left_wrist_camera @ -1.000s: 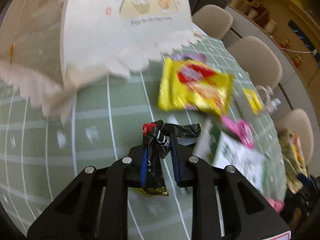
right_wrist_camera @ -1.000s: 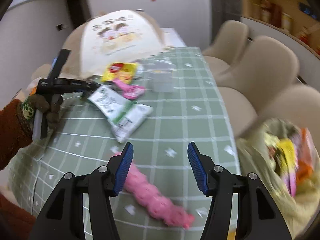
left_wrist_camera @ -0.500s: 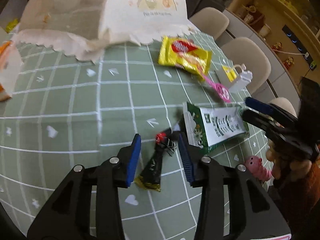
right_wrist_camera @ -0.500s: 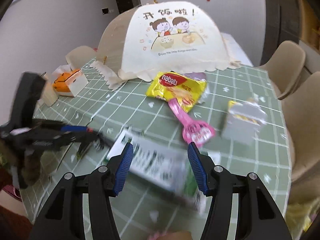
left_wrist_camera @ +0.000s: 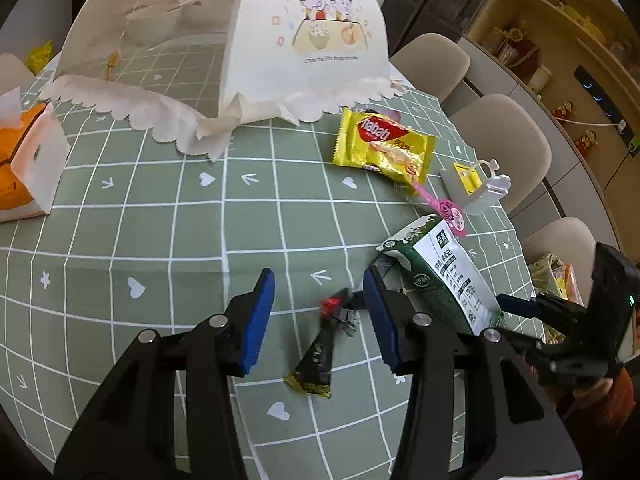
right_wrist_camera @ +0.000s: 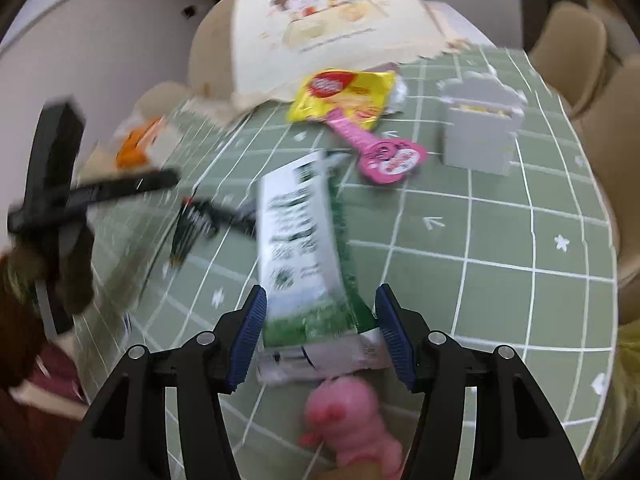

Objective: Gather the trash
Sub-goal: 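Grasp the white-green milk carton on the table with the right gripper, then grasp the black stick wrappers with the left gripper while the right gripper holds the carton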

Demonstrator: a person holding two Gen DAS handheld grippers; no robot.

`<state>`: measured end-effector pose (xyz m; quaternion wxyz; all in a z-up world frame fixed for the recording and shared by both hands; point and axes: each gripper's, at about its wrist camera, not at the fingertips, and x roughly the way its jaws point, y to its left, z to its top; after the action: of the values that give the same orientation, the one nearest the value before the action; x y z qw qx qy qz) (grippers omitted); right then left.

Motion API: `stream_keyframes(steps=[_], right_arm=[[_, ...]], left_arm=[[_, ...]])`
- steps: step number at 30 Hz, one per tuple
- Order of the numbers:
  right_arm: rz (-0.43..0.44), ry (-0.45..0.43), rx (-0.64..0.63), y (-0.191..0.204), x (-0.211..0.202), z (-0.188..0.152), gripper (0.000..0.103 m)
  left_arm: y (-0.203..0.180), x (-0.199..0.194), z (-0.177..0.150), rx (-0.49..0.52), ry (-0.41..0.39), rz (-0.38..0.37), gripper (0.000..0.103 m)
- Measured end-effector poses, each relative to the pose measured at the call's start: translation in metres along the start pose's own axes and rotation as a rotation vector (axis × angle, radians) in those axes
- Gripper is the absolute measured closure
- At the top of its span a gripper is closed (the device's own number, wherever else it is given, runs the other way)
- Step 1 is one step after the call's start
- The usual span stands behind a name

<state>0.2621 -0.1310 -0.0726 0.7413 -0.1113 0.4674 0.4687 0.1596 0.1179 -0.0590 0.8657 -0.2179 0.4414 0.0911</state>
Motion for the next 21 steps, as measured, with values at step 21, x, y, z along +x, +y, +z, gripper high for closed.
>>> stream_keyframes(steps=[21], right_arm=[[-0.131, 0.002, -0.03, 0.022, 0.018, 0.032, 0.055]], left_arm=[[0.01, -0.003, -0.021, 0.044, 0.029, 0.035, 0.057]])
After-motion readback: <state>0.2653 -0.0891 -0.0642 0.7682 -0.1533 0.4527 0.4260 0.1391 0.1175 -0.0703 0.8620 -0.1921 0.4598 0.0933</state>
